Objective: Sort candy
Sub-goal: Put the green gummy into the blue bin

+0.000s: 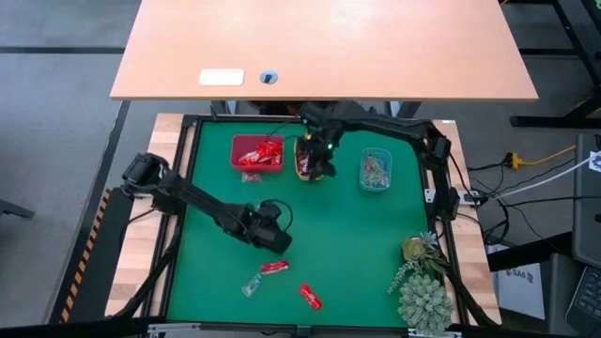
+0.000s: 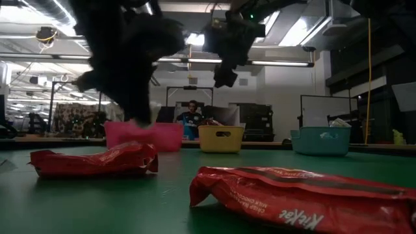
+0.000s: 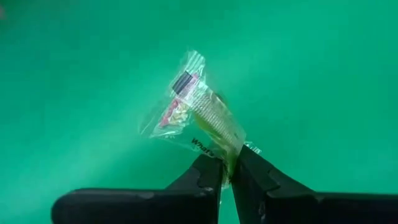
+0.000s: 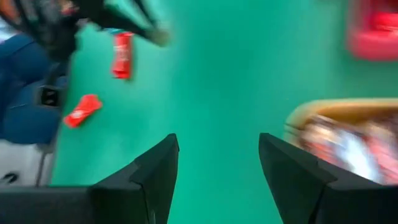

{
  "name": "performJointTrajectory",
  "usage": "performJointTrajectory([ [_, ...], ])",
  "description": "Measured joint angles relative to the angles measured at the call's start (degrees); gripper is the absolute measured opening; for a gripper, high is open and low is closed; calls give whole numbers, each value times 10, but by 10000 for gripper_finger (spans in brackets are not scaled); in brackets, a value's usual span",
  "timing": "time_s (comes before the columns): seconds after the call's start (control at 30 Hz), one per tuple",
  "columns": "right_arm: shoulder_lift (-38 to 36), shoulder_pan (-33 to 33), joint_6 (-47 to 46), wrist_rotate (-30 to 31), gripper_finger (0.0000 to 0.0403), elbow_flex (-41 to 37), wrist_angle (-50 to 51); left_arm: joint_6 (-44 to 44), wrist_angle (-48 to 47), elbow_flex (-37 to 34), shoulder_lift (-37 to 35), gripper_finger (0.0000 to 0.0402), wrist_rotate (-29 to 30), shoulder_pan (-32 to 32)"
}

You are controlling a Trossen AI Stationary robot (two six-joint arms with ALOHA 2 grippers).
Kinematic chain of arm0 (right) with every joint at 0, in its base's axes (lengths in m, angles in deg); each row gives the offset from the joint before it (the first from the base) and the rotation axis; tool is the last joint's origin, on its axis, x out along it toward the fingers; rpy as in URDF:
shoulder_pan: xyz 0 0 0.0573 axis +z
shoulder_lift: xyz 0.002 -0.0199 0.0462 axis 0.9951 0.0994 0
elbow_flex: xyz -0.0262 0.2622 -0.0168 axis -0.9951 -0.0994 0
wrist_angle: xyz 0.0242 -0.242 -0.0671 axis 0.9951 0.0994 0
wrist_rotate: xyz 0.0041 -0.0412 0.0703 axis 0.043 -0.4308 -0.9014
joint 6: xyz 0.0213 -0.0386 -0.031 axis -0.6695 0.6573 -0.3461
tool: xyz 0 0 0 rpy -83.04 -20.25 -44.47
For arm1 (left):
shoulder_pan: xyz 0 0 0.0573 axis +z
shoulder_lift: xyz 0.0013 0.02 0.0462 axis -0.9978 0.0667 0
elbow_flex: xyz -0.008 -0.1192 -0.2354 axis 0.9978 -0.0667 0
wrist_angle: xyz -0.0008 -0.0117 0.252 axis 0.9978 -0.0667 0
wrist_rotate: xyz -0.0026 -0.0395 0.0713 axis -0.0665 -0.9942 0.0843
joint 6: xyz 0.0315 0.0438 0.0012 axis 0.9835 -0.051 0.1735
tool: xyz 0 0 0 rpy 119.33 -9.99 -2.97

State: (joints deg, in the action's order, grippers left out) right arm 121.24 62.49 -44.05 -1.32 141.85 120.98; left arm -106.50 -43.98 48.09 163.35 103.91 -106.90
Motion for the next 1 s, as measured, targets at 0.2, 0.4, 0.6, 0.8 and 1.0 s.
performJointTrajectory([
  [0.2,0,58,0,-14,223,0,2,124,19,0,-43,24,61,28],
  [0.4,0,105,-2,10,223,0,-4,263,47,0,-66,24,123,28],
  [0.6,0,134,-47,57,223,0,-50,378,112,0,-66,24,144,13],
  [0.8,0,144,-91,57,223,0,-89,428,140,0,-66,24,144,5],
  [1.0,0,143,-97,35,223,0,-80,429,140,0,-66,24,144,5],
])
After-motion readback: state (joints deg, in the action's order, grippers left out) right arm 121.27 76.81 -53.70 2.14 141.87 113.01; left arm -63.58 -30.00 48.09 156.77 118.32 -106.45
